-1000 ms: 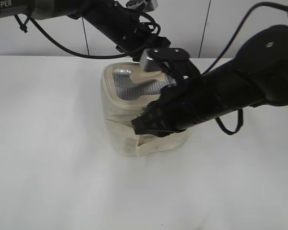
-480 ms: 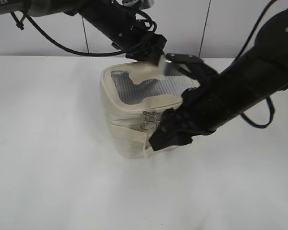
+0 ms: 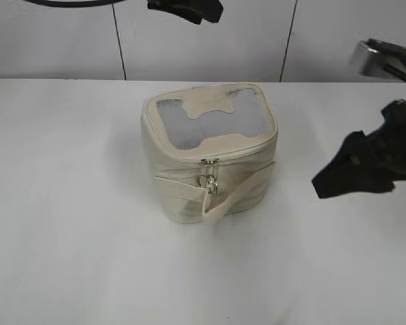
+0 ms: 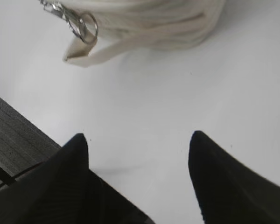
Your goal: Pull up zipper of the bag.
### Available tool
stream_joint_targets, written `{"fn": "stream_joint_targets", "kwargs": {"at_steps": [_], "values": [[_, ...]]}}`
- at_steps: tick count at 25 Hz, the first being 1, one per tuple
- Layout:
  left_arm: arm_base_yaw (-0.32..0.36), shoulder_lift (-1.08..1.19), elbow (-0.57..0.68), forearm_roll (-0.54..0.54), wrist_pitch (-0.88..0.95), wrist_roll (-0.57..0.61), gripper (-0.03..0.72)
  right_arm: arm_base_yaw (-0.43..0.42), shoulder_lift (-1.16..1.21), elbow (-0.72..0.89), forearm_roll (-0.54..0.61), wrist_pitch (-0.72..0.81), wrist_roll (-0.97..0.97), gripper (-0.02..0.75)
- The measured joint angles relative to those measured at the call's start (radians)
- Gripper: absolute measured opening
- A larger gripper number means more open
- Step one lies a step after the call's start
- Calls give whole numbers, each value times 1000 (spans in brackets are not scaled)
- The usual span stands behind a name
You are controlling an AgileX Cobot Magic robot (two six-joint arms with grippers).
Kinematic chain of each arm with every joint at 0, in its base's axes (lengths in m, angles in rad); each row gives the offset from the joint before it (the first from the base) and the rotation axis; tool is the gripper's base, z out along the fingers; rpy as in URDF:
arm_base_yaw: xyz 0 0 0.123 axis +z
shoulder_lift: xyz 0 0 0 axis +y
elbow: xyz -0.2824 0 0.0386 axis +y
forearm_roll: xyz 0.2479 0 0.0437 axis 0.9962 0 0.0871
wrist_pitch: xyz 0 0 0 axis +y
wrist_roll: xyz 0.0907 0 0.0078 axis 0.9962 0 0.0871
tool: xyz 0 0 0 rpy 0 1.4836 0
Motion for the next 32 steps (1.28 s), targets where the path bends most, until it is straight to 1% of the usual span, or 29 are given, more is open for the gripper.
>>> {"fn": "stream_joint_targets", "kwargs": {"at_steps": [2,5,7,10,12,15,17,19,21,23,27,32], "values": [[-2,-72,54,0,-1,0,306,-6,-84,58,-33,5,45,527],[-3,-201,221,13,-29,0,302,-7,-240,146,-77,21,123,527],[-6,-318,396,26,-72,0,302,-7,-351,175,-130,46,183,527],[-8,-563,676,64,-156,-3,296,-7,-519,201,-218,120,236,528],[-8,-774,841,114,-188,-43,283,-7,-629,222,-264,169,249,528],[-8,-1087,1051,237,-180,-189,274,-7,-788,268,-309,233,259,528],[-8,-1325,1140,337,-123,-301,272,-7,-892,307,-330,250,292,528],[-8,-1504,1200,423,-44,-393,271,-7,-1010,349,-359,255,343,528],[-8,-1667,1261,505,26,-445,270,-7,-1110,383,-391,255,391,528],[-8,-1828,1314,554,65,-462,270,-7,-1204,392,-406,255,415,528],[-8,-2045,1393,582,115,-470,270,-7,-1334,397,-424,254,429,514],[-8,-2040,1429,583,116,-470,269,-7,-1396,397,-427,253,434,465]]}}
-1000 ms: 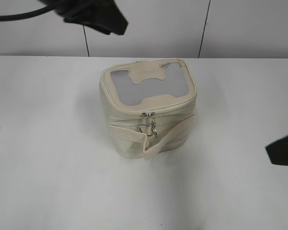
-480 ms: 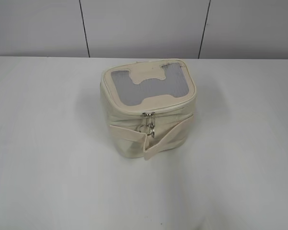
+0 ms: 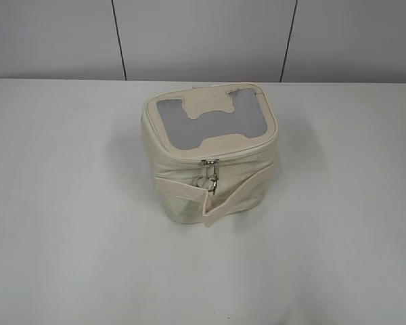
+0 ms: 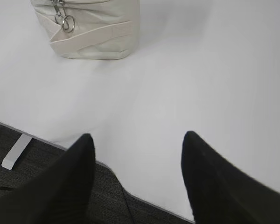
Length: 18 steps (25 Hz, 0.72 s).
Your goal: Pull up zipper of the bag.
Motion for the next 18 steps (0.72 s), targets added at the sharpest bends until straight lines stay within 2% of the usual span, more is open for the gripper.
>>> {"fn": "stream_joint_targets", "kwargs": {"at_steps": [13,16,18], "values": [[6,3,1,1,-1,0,267,0,-1,1,15,0,3,430],[87,3,1,1,-1,0,267,-13,-1,1,24,0,4,430],[192,0,1,1,-1,0,267,-45,-3,1,32,0,4,428]]}}
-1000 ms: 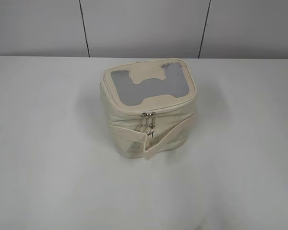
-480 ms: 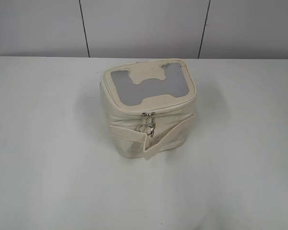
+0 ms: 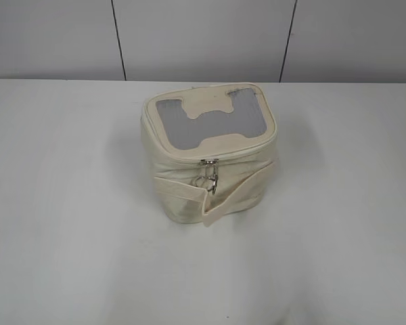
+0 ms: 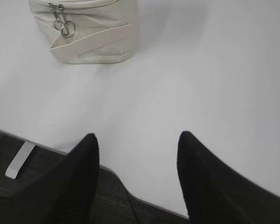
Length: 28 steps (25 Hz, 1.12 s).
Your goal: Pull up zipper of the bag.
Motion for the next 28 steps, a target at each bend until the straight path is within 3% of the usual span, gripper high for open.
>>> {"fn": "stream_joint_targets", "kwargs": {"at_steps": [3,6,22,28], "values": [[131,-23,0,1,-2,0,267,-80,-30,1,1,-1,0,427],[181,-26,0,2,-3,0,258,-135,-37,2,6,-3,1,427],[183,-26,0,14,-3,0,243,-146,-37,2,7,-6,2,423],[183,-26,0,25,-3,0,242,-146,-37,2,-156,-6,140,423]]}}
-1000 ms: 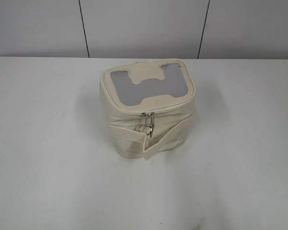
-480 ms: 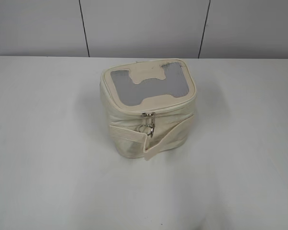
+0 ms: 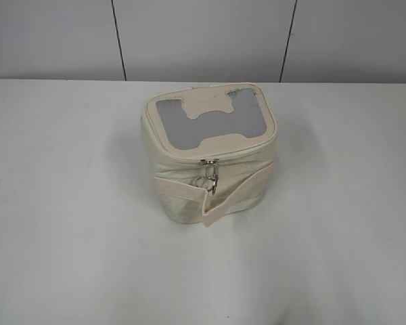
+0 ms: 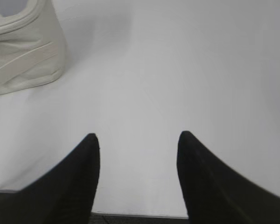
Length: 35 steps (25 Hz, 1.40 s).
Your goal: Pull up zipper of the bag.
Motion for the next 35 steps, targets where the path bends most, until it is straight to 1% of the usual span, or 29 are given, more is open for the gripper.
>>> {"fn": "stream_joint_targets", "kwargs": {"at_steps": [4,7,12,35], "values": [[0,0,0,0,0,0,242,0,0,0,-27,0,31,423],[0,0,0,0,0,0,242,0,0,0,-42,0,-13,423],[0,0,0,0,0,0,242,0,0,0,-16,-1,-21,423],[0,0,0,0,0,0,242,0,0,0,-14,-1,-23,422]]}}
